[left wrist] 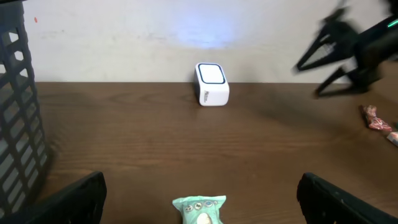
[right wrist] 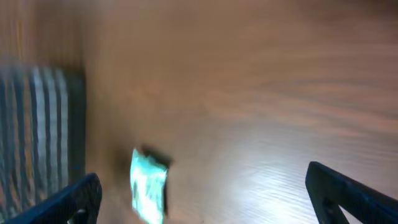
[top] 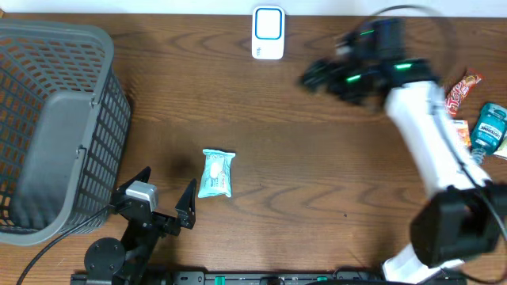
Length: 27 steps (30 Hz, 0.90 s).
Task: Scan the item barcode
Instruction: 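Reach the right gripper to the green tissue pack and grasp it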
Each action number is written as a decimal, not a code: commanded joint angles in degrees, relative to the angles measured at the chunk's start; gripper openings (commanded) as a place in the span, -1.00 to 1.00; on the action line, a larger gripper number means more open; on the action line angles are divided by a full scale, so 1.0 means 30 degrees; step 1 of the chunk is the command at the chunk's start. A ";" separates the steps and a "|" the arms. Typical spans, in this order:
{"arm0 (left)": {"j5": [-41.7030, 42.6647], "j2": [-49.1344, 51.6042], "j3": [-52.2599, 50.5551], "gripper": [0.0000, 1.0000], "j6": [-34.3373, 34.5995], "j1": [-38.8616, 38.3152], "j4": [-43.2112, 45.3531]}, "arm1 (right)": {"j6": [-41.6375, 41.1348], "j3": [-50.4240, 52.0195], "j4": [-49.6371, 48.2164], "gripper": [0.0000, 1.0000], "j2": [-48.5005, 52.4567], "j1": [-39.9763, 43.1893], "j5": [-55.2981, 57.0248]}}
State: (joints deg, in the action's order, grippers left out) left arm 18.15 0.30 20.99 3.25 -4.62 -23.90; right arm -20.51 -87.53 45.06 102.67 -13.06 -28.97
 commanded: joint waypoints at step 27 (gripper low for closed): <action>0.0233 -0.0044 -0.0015 0.96 0.0240 -0.0073 0.0036 | 0.9777 0.0969 -0.5610 0.36 1.0535 -0.6834 -0.7133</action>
State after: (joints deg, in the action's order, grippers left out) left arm 18.15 0.30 20.99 3.25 -4.62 -23.90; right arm 8.58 -85.25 27.29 130.41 -33.21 -57.67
